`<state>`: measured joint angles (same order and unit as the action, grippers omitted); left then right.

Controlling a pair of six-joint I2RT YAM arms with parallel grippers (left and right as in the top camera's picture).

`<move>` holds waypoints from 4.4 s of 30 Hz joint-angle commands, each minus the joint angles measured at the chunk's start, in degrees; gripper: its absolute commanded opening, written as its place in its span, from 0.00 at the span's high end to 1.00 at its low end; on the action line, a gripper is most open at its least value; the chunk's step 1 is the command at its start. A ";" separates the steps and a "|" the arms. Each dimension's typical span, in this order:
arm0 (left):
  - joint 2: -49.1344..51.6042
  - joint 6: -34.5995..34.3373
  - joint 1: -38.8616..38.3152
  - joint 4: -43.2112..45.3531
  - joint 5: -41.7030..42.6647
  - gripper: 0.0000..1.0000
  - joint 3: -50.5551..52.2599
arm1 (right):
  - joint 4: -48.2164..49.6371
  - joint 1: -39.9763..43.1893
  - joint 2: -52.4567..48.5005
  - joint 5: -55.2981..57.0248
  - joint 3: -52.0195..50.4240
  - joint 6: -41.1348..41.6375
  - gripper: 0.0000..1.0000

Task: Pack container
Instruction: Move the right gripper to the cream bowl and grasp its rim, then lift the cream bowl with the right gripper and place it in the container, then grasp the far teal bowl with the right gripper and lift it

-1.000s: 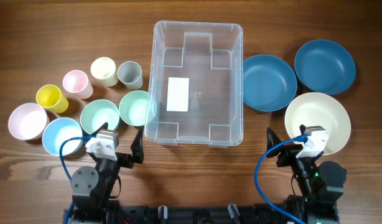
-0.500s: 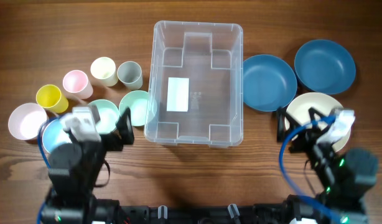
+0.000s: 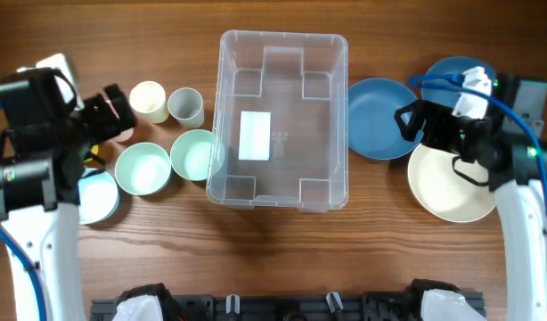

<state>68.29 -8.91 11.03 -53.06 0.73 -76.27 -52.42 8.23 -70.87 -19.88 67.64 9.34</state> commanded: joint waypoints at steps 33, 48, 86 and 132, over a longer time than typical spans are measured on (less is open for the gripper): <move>1.79 -0.39 4.04 -2.08 1.55 0.00 -1.29 | 15.98 29.14 -3.82 19.43 -35.15 31.36 0.49; 1.79 -0.39 4.04 -2.08 1.55 0.00 -1.29 | 3.93 29.14 13.35 22.18 -29.24 32.72 0.96; 1.79 -0.39 4.04 -2.10 1.55 0.00 -1.29 | 23.39 -30.82 -40.52 21.18 22.97 5.27 0.72; 1.79 -0.39 4.04 -2.08 1.55 0.00 -1.29 | 1.95 20.09 -44.96 18.23 21.33 26.23 0.96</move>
<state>69.97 -8.93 14.74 -55.29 1.58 -76.38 -49.69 26.96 -121.30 -2.98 89.36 34.89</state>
